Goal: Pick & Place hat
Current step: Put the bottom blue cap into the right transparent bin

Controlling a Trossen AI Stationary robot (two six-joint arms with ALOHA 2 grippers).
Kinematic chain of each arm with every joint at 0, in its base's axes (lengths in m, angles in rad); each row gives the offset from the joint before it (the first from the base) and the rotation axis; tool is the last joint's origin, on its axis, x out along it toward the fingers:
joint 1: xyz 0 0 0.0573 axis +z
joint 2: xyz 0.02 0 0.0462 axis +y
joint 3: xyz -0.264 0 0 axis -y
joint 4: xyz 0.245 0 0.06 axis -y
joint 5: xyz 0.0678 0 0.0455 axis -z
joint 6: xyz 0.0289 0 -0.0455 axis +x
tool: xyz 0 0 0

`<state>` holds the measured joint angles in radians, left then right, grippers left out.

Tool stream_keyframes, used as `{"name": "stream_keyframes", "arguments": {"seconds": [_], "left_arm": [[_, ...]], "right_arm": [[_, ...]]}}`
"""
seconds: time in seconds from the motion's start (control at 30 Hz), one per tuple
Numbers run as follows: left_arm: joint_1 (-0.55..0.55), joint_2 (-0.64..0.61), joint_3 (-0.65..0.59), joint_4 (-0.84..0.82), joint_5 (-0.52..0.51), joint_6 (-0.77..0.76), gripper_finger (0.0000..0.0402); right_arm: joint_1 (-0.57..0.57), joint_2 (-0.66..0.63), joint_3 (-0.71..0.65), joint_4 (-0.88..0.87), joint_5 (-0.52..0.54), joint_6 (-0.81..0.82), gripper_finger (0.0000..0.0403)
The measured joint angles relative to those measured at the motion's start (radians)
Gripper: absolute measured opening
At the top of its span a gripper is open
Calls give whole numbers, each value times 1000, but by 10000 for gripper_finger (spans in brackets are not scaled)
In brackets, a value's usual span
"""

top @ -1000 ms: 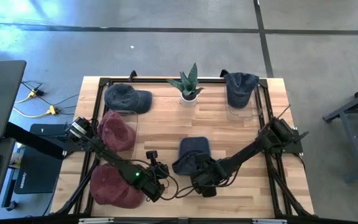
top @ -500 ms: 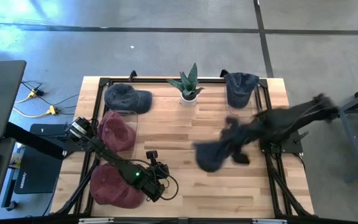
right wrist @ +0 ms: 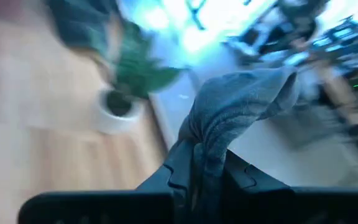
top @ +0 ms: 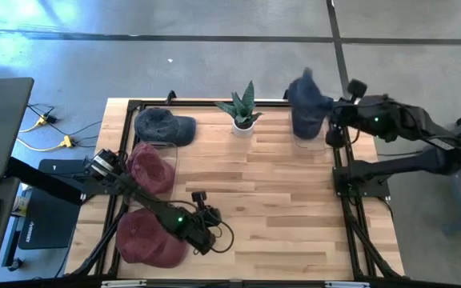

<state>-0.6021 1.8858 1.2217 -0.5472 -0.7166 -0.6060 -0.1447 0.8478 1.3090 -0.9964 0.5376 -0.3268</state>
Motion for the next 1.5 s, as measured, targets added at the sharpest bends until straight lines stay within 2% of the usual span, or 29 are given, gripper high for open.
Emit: {"name": "stream_keyframes", "arguments": {"seconds": [0.1,0.3,0.37,0.47,0.6,0.77,0.9,0.97,1.03,1.23,1.37,1.5], "left_arm": [[15,0,0,7,34,0,0],[19,0,0,7,63,0,0],[19,0,0,8,77,0,0],[18,0,0,7,79,0,0],[18,0,0,7,80,2,0],[19,0,0,7,79,3,0],[19,0,0,8,79,3,0],[19,0,0,8,79,3,0],[19,0,0,8,83,3,0],[19,11,0,3,92,3,0],[19,11,0,6,101,3,0],[19,11,0,7,101,5,0]], "right_arm": [[-74,9,0,6,24,-144,33],[-221,31,-43,-11,-108,-266,22],[-247,32,-87,-13,-120,-301,24],[-270,36,-153,-14,-77,-342,33],[-282,34,-195,-5,-19,-412,26],[-282,25,-185,63,57,-487,23],[-282,16,-178,122,108,-548,37],[-293,16,-178,116,108,-567,37],[-311,17,-178,97,80,-551,30],[-343,23,-178,23,-130,-461,26],[-345,23,-178,-32,-182,-431,44],[-344,22,-178,-71,-214,-423,30]]}}
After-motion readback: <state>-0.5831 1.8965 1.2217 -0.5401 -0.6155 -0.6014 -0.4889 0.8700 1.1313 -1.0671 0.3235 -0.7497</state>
